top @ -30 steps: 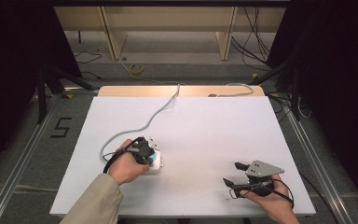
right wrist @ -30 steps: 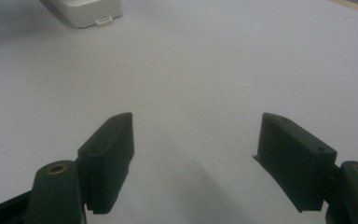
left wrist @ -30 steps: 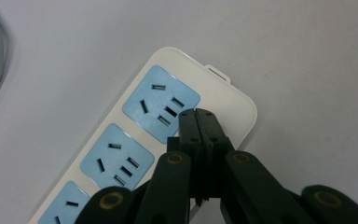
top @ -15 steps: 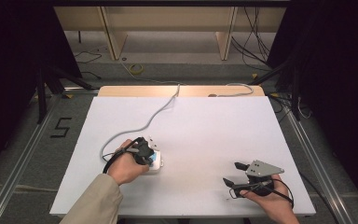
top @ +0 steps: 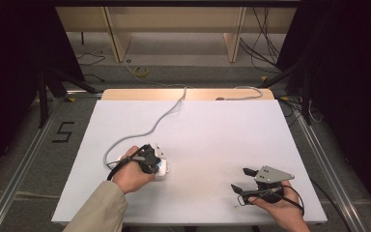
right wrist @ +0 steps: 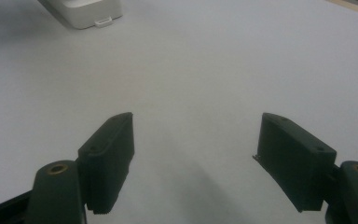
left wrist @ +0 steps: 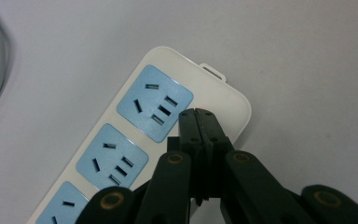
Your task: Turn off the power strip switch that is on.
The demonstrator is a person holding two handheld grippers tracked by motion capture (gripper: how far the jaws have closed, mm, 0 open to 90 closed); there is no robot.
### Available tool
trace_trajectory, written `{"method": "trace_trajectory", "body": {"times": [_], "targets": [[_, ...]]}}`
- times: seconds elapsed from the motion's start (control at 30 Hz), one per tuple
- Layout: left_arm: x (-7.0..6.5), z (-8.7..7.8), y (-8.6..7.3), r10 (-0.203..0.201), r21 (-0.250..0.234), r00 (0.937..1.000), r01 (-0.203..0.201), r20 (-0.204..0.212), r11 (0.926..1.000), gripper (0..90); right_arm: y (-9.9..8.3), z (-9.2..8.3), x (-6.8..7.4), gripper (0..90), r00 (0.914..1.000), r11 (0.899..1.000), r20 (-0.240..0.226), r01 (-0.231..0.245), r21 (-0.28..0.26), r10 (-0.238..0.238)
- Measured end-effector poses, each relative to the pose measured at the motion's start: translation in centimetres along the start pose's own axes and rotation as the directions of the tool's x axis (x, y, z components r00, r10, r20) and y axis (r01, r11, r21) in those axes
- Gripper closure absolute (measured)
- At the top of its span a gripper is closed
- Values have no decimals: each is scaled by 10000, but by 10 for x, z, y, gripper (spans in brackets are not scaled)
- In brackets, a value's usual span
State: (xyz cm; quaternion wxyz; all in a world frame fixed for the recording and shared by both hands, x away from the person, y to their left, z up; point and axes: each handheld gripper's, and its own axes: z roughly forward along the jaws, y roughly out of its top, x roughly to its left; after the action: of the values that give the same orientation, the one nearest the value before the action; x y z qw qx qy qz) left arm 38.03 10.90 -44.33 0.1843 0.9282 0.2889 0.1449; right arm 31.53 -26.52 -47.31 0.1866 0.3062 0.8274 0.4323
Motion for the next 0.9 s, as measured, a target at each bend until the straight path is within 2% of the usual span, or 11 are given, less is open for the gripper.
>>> {"method": "trace_trajectory", "body": {"times": [0.27,0.33,0.47,0.9], "targets": [[1,0,0,0,-22,10000,0,-4,10000,898,0,-1,0,282,10000,10000,13,-1,-19,1],[2,0,-1,-146,-112,9999,147,85,9998,898,0,-1,-1,282,10000,10000,15,-24,2,24],[1,-1,-1,13,-94,10000,-13,-7,10000,898,-1,-1,-1,283,10000,10000,-4,-12,-11,12],[3,-1,-3,-51,-258,9998,55,172,9997,897,-1,-1,-1,283,10000,10000,-34,-1,-19,1]]}}
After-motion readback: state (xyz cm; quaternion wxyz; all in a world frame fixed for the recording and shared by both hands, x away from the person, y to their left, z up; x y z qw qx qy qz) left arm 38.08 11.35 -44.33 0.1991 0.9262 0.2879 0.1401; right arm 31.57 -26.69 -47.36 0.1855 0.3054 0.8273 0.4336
